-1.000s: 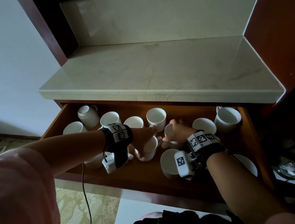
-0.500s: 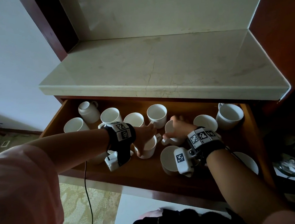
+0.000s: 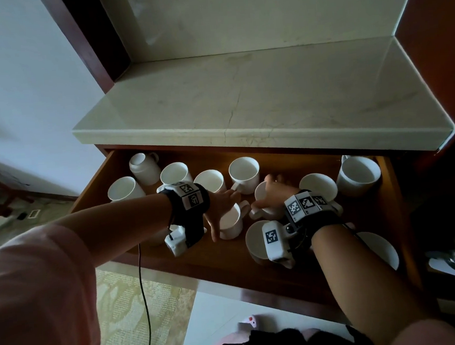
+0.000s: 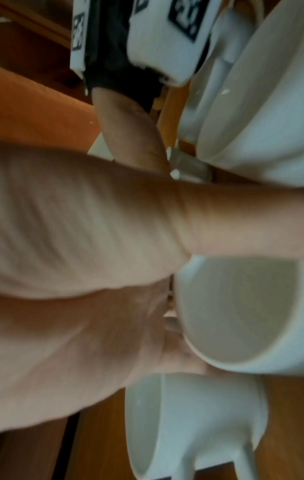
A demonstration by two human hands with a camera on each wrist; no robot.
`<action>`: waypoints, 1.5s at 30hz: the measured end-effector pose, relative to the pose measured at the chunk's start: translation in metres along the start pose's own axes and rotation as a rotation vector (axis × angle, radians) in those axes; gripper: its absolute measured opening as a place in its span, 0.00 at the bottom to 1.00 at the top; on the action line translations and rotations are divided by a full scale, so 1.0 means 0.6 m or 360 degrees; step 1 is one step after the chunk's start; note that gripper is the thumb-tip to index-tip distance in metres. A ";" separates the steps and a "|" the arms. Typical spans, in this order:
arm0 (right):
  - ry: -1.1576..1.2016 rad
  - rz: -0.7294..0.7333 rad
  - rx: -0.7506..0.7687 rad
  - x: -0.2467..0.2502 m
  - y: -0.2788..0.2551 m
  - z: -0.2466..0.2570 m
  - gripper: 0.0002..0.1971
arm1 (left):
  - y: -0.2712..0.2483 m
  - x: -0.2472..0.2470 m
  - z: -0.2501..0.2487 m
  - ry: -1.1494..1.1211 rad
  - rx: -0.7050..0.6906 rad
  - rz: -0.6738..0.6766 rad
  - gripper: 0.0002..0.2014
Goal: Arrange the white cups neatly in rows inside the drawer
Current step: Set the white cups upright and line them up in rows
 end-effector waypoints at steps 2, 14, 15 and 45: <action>0.0007 -0.0007 0.0006 0.001 -0.002 0.001 0.51 | -0.003 0.002 0.013 -0.0178 0.0055 0.0076 0.62; -0.0081 -0.0072 -0.0009 0.009 -0.021 0.009 0.53 | -0.077 0.060 0.087 -0.1072 0.0107 -0.0205 0.27; -0.0078 -0.0085 -0.0006 0.008 -0.022 0.011 0.52 | -0.084 0.065 0.096 -0.1076 0.0106 -0.0255 0.26; 0.0085 -0.0186 -0.0169 -0.019 0.041 0.281 0.49 | -0.074 -0.081 0.381 -0.1094 -0.0184 -0.0089 0.13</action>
Point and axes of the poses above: each hand's wrist, its own y-axis towards the middle knuckle, its own x-axis out of the back of the hand, z = x × y, the point moved 9 cm from there along y, towards the middle knuckle, and after that the axes turned 4 degrees about -y, right-handed, at the moved point
